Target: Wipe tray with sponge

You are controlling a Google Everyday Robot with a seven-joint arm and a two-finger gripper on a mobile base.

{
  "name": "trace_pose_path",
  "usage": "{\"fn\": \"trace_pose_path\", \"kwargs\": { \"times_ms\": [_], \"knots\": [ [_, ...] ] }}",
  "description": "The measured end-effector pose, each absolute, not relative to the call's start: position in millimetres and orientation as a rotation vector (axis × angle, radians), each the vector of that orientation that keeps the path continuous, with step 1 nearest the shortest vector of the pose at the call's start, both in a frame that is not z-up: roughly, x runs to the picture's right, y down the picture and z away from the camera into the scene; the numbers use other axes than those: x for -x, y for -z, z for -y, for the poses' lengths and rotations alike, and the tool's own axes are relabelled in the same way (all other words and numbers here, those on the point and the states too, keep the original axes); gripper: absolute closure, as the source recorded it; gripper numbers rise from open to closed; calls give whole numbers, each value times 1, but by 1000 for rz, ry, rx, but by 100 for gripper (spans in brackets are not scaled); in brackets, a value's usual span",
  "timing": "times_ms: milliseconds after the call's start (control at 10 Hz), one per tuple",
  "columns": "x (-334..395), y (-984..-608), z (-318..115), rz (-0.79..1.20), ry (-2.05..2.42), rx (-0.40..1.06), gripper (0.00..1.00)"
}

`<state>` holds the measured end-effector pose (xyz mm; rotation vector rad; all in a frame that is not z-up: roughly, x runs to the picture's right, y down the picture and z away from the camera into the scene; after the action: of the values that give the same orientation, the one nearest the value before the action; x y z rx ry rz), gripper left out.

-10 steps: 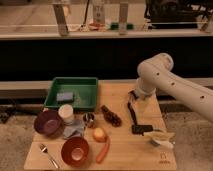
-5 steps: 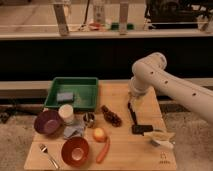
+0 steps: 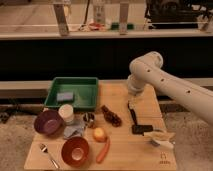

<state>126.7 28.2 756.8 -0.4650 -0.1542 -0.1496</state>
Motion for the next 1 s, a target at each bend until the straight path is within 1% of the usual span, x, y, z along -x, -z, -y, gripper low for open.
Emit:
{"fn": "trace_pose_path", "kwargs": {
  "times_ms": [1000],
  "knots": [
    [-82, -785, -14, 213, 184, 450, 20]
  ]
}}
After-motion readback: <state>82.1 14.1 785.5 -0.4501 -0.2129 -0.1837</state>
